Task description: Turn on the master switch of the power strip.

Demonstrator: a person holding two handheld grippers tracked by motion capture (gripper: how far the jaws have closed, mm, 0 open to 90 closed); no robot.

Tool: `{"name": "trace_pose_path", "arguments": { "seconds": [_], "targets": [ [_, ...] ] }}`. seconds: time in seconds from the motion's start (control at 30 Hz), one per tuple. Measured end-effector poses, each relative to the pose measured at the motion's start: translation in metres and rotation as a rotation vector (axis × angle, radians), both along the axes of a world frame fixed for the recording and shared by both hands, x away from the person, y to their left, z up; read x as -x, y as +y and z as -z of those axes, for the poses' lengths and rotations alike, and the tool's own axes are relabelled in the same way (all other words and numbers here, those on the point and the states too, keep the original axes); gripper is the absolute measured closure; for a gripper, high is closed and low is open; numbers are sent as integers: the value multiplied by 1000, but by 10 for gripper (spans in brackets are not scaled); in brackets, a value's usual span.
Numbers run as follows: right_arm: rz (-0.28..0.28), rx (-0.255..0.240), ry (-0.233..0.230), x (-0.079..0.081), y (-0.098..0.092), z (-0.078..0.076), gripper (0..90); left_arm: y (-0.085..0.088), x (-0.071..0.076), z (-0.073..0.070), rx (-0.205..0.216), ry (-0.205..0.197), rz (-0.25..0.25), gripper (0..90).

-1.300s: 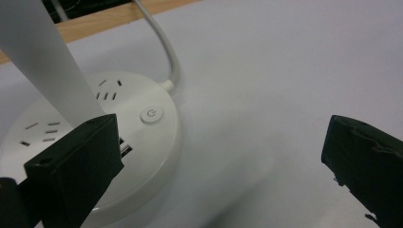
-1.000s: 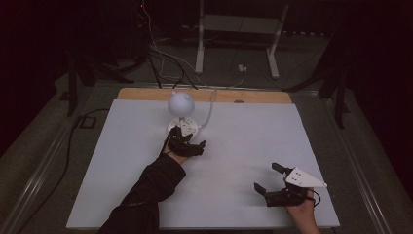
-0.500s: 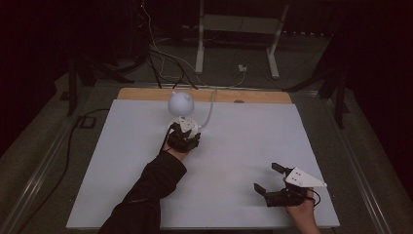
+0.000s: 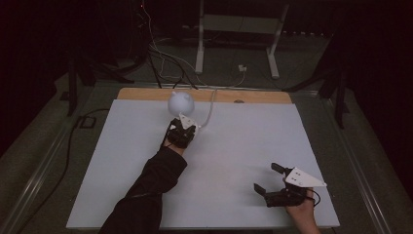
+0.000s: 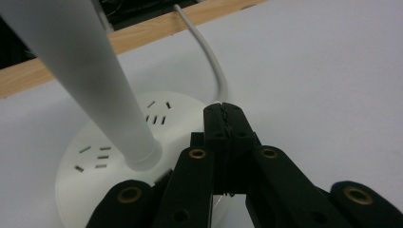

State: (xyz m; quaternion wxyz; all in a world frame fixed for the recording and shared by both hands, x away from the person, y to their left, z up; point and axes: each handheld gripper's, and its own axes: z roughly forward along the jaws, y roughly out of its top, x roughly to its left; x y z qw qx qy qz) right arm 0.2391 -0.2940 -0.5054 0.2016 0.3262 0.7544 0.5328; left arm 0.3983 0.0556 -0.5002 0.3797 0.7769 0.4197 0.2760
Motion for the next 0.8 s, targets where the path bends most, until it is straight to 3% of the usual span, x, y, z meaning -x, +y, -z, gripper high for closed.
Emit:
{"name": "trace_pose_path", "arguments": {
  "seconds": [0.03,0.07,0.13,0.37,0.4,0.47,0.53,0.8],
  "targets": [
    [0,0,0,0,0,0,0,0,0,0,0,0,0,900],
    [1,-2,1,0,0,0,0,-4,1,2,-68,-33,3,900],
    [2,-2,1,0,0,0,0,-8,2,5,-116,-53,5,900],
    [3,-4,-1,0,-1,0,0,-10,-3,11,-152,-62,0,900],
    [3,-5,-1,0,-1,0,0,-10,-3,12,-176,-82,-4,900],
    [3,-4,-1,0,-1,0,0,-10,-4,13,-170,-79,-2,900],
    [3,-4,0,0,-1,0,0,-11,-4,14,-204,-102,-1,900],
    [2,-4,0,0,-1,0,0,-11,-8,18,-207,-83,-6,900]
  ]
}}
